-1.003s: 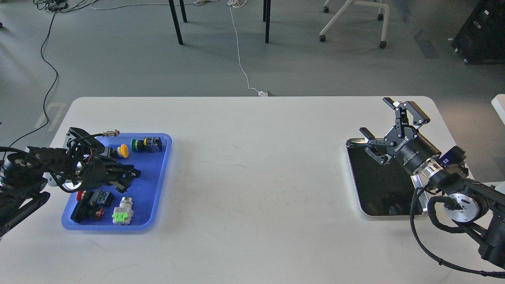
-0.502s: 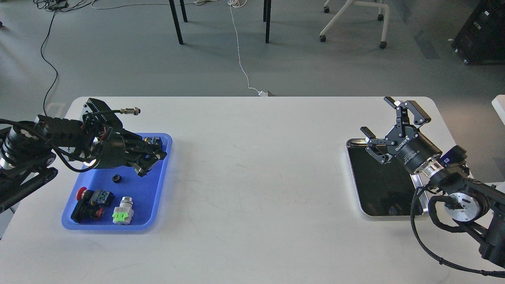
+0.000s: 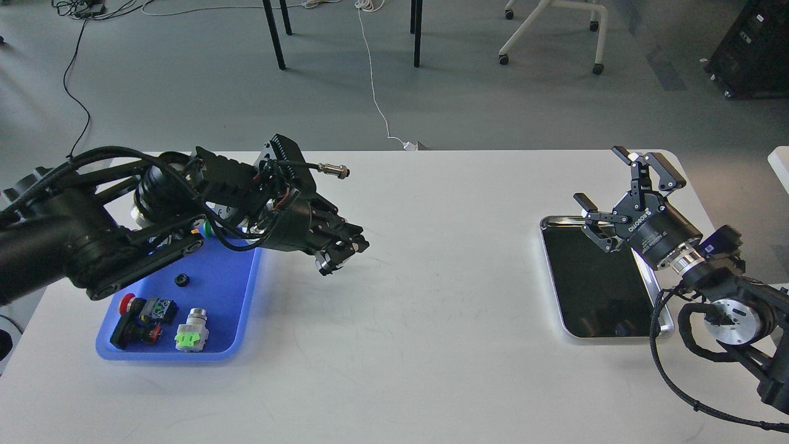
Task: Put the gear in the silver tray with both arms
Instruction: 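Lift the gear with the left gripper and carry it toward table center, then hold the gear with the left gripper above the table center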
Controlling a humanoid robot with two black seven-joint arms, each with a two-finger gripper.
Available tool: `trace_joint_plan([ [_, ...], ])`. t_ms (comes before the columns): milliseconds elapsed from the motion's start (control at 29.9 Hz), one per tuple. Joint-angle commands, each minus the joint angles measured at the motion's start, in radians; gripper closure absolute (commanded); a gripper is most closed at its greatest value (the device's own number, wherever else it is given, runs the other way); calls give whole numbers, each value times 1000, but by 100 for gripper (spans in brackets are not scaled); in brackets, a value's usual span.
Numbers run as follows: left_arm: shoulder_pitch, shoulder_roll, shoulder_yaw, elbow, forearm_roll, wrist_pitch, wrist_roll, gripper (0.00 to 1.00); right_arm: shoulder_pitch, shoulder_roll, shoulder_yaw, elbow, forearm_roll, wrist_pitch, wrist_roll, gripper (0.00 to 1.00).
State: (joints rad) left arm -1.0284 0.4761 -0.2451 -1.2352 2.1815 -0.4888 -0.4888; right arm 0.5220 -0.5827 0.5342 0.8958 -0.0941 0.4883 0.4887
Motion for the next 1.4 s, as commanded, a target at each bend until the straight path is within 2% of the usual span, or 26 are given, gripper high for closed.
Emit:
trace_joint_plan([
  [0, -4, -88, 10, 77, 0, 0, 0, 85, -16, -5, 10, -8, 48, 0, 0, 1],
  [268, -32, -266, 102, 221, 0, 0, 0, 84, -30, -16, 12, -11, 63, 0, 0, 1],
  [535, -32, -422, 128, 382, 0, 0, 0, 84, -31, -28, 10, -11, 63, 0, 0, 1],
  [702, -30, -458, 167, 430, 0, 0, 0, 84, -36, -28, 10, -11, 63, 0, 0, 1],
  [1371, -29, -476, 167, 444, 0, 0, 0, 81, -37, -28, 10, -11, 63, 0, 0, 1],
])
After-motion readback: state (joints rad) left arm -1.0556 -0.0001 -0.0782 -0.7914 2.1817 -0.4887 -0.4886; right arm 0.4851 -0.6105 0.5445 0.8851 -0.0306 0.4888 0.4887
